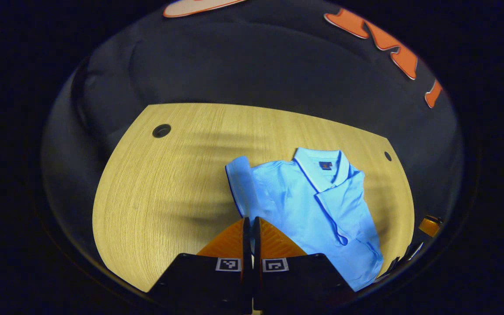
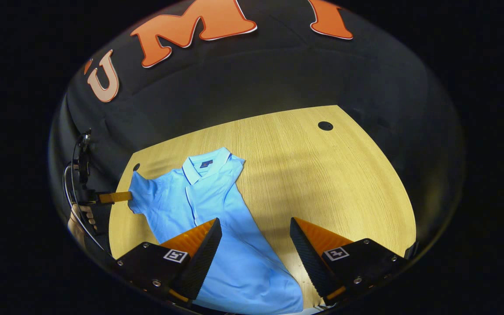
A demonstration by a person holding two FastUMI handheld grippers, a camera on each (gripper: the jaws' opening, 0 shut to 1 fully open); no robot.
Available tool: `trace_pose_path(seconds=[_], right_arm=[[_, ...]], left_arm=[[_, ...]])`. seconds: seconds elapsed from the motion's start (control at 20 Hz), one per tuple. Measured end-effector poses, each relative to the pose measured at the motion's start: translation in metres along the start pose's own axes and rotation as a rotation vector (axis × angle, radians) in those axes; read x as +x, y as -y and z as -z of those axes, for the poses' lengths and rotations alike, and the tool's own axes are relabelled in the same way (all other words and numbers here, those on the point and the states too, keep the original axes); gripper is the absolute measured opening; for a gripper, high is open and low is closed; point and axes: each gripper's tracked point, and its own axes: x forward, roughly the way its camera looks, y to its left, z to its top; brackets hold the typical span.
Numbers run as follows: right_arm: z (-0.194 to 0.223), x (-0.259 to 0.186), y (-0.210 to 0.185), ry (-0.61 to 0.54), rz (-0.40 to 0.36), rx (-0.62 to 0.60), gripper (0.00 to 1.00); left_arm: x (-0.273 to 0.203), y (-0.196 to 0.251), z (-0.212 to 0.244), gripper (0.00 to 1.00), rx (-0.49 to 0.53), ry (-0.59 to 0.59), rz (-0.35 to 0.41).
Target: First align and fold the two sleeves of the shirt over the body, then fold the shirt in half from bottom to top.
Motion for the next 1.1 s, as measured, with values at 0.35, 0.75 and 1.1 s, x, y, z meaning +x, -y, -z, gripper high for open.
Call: trace_pose_path(seconds=[0.35, 0.75, 1.1], right_arm=[[0.003, -0.005, 0.019, 0.005, 0.002, 0.020, 0.97], [0.019, -0.008, 0.052, -0.013, 0.018, 0.049, 0.97], [0.034, -0.006, 0.075, -0.046, 0.033, 0.059, 0.97]], left_arm=[[-0.012, 0.091, -0.012, 0.04, 0.118, 0.010, 0.116], [0.011, 0.179, 0.011, 0.04, 0.190, -0.051, 0.203], [0.035, 0.221, 0.033, 0.04, 0.225, -0.107, 0.224]])
